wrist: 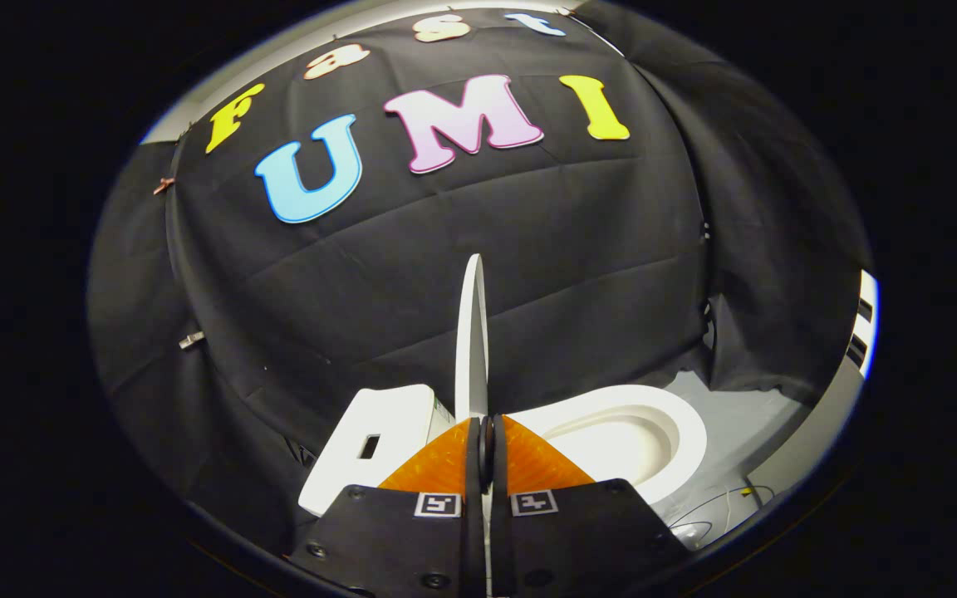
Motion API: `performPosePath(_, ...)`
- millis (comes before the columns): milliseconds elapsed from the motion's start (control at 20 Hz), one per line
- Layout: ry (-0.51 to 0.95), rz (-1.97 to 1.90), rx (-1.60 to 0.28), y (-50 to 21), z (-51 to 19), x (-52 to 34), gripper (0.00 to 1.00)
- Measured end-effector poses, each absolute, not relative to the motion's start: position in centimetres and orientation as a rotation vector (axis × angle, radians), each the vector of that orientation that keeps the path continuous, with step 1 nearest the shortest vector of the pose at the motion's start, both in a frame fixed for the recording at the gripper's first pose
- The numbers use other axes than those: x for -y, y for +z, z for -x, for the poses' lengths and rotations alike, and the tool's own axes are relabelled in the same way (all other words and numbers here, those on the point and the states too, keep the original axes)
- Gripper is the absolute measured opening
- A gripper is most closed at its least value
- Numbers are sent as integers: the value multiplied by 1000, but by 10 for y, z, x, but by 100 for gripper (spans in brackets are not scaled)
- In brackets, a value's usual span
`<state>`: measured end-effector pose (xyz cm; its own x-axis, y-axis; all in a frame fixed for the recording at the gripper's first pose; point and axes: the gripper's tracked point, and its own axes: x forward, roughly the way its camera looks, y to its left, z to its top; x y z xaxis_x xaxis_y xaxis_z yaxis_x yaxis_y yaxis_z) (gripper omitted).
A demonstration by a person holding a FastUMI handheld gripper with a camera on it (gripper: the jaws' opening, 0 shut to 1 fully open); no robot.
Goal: Open the toilet lid.
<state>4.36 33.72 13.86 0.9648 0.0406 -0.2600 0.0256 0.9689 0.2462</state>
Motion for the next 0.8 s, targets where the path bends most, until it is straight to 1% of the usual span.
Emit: performPosePath(800, -31, -54, -195, 134, -38, -440, 8)
